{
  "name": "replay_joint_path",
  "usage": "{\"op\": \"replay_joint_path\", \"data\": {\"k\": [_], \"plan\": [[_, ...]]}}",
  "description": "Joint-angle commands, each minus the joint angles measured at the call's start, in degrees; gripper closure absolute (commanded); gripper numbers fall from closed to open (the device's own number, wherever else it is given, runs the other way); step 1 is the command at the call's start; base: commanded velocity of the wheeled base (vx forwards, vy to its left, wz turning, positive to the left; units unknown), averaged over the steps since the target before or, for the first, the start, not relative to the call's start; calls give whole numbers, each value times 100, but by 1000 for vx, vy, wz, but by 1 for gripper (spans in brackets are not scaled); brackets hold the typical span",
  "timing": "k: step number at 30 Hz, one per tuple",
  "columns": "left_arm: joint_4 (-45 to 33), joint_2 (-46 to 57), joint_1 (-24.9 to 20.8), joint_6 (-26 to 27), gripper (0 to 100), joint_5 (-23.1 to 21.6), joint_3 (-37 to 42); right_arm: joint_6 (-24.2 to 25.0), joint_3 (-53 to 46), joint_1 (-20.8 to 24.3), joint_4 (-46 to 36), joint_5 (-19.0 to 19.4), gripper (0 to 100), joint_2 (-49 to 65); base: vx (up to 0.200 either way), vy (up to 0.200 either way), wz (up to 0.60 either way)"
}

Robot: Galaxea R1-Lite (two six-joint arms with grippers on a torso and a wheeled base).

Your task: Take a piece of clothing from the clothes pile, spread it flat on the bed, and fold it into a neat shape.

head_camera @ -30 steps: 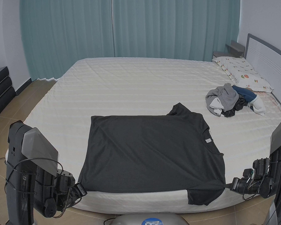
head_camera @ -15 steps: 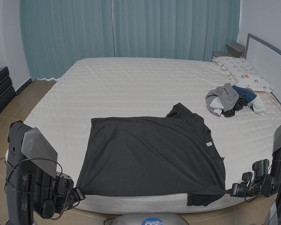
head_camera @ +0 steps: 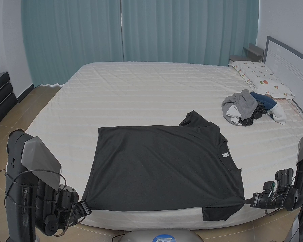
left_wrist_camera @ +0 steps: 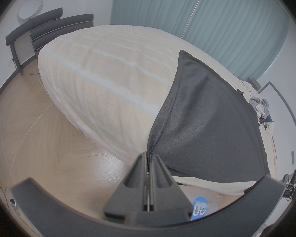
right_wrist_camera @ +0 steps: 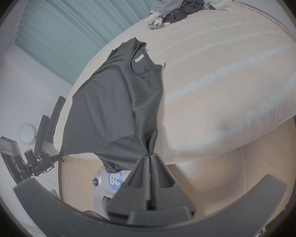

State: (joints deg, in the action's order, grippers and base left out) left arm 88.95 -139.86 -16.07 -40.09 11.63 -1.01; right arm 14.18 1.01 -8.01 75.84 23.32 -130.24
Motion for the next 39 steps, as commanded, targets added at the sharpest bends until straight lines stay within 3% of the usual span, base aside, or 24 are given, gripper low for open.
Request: {"op": "replay_joint_path", "data": {"k": [1,14,27,39], "plan": [[105,117,7,10,100,6,75,-20,-101,-43,-157,23,100,245,0,0,0],[25,302,113,248,100,32,92,-512,-101,-69,-957,-12,100,685,0,0,0],[-1460,803,69,582,100,340,92,-750,-101,-52,-1247,-249,100,755,0,0,0],[-2049,917,42,722,100,445,92,-1207,-101,-69,-1783,-284,100,896,0,0,0]]}}
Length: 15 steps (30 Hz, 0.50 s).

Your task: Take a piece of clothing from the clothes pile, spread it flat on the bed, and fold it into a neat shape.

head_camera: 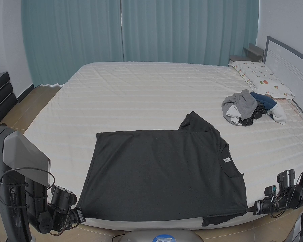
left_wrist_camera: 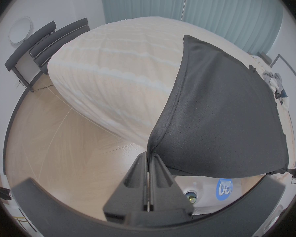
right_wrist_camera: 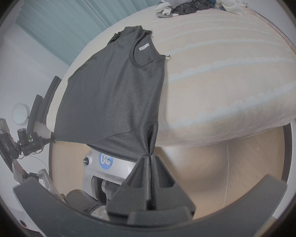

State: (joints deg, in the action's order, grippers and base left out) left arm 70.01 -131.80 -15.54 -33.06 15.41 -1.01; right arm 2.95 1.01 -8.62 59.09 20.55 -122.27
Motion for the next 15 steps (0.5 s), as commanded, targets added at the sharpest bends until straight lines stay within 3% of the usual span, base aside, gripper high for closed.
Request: {"op": "replay_joint_path", "data": {"k": [1,9,15], "plan": [[-207,137,-10,19,100,68,92,-110,-101,-8,-161,-7,100,142,0,0,0],[-919,428,-98,19,100,68,92,-321,-101,-8,-820,-210,100,529,0,0,0],[-875,603,-107,19,100,68,57,-313,-101,-35,-627,-157,100,582,0,0,0]]}}
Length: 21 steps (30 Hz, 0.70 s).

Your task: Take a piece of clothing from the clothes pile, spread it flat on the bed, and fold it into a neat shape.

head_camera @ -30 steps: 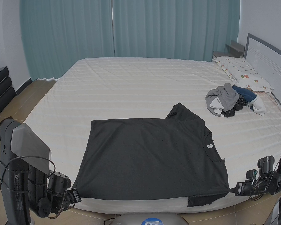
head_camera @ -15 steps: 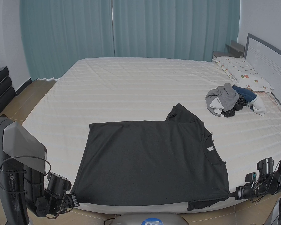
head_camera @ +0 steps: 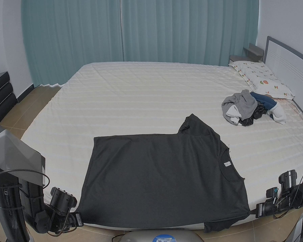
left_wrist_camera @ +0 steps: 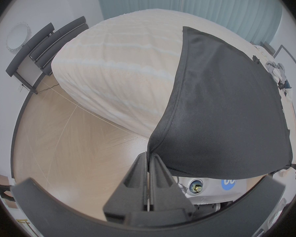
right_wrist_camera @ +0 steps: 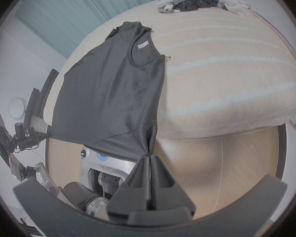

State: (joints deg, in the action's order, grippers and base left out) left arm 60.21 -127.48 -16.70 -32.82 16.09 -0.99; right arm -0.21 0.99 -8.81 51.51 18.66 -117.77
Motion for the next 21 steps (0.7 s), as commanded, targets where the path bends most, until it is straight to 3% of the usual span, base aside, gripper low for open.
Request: {"op": "replay_joint_path", "data": {"k": [1,5,10,15,21], "plan": [[237,171,44,-14,100,-10,37,21,-99,-15,246,32,100,158,0,0,0],[1142,109,211,-23,100,-18,72,161,-99,-24,756,50,100,185,0,0,0],[1828,118,484,-85,100,-45,-86,671,-99,11,1599,111,100,176,0,0,0],[1916,214,686,-199,100,-97,-367,1005,-72,117,2557,120,100,62,0,0,0],[1916,276,677,-550,100,-519,-631,1014,156,152,2733,181,100,79,0,0,0]]}}
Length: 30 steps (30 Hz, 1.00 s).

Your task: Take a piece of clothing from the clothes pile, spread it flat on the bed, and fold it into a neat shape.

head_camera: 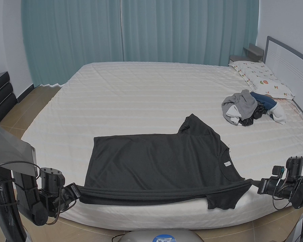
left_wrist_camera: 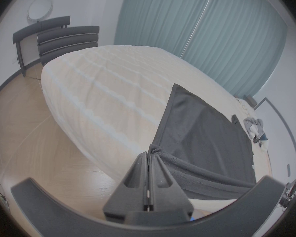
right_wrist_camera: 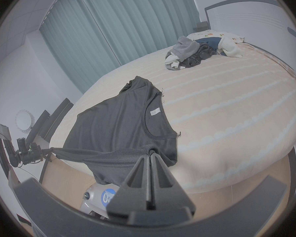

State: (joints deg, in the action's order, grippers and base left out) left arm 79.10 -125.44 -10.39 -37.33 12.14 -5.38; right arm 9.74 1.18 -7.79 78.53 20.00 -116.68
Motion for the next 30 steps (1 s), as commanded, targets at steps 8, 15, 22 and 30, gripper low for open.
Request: {"op": "replay_joint_path", "data": {"k": [8,15,22,30], "plan": [[26,169,54,-618,100,-142,-587,283,559,41,-31,434,100,-57,0,0,0],[26,398,63,-908,100,-151,-684,353,787,14,-145,689,100,110,0,0,0],[0,644,63,-1022,100,-168,-596,652,831,14,-532,953,100,629,0,0,0],[8,565,63,-1031,100,-177,-649,652,849,-12,-1086,1005,100,1006,0,0,0]]}}
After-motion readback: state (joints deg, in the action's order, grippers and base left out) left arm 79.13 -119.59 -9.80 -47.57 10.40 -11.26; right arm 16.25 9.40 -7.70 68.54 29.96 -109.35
